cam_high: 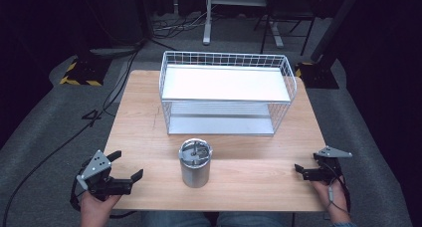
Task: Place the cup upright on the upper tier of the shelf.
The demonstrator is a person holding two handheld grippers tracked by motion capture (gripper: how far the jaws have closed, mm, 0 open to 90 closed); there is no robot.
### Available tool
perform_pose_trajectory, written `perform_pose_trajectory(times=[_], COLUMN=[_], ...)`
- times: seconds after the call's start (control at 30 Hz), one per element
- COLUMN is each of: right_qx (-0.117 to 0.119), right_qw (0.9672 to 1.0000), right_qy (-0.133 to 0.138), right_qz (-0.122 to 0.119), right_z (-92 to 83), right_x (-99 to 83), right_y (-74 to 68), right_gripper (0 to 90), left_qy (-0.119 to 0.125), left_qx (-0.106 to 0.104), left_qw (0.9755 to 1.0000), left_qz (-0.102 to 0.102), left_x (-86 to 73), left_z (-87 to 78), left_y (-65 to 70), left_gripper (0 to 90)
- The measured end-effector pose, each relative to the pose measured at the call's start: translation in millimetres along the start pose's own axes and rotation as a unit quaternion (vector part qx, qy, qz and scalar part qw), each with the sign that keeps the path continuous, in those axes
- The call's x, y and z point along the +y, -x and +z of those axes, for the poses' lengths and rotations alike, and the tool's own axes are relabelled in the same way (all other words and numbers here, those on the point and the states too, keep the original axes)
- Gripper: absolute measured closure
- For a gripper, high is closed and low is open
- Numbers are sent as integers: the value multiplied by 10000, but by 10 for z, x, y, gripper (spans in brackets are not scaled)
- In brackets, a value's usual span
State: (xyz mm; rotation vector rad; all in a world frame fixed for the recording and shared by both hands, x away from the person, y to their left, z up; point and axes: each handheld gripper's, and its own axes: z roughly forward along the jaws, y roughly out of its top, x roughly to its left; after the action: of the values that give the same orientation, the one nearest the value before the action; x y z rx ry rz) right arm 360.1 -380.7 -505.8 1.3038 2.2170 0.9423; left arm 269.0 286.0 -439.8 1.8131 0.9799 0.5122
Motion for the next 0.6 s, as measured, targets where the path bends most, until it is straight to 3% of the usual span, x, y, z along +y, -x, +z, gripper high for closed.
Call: perform_pose_trajectory(times=[0.23, 0.33, 0.47, 0.6], right_qx=[4, 5, 4, 5], right_qw=[10000, 10000, 10000, 10000], right_qy=[1, 1, 0, 0], right_qz=[-3, -2, -1, -1], right_z=[0, 0, 0, 0], right_x=[0, 0, 0, 0], right_y=[0, 0, 0, 0], right_gripper=[47, 47, 47, 47], left_qy=[168, 149, 221, 249], left_qx=[-83, -151, -408, -518], left_qw=[9998, 9997, 9987, 9982], left_qz=[-118, -73, -213, -146], left_x=[16, 43, 96, 148], left_z=[-4, 3, 15, 24], left_y=[40, 71, 133, 185], left_gripper=[0, 0, 0, 0])
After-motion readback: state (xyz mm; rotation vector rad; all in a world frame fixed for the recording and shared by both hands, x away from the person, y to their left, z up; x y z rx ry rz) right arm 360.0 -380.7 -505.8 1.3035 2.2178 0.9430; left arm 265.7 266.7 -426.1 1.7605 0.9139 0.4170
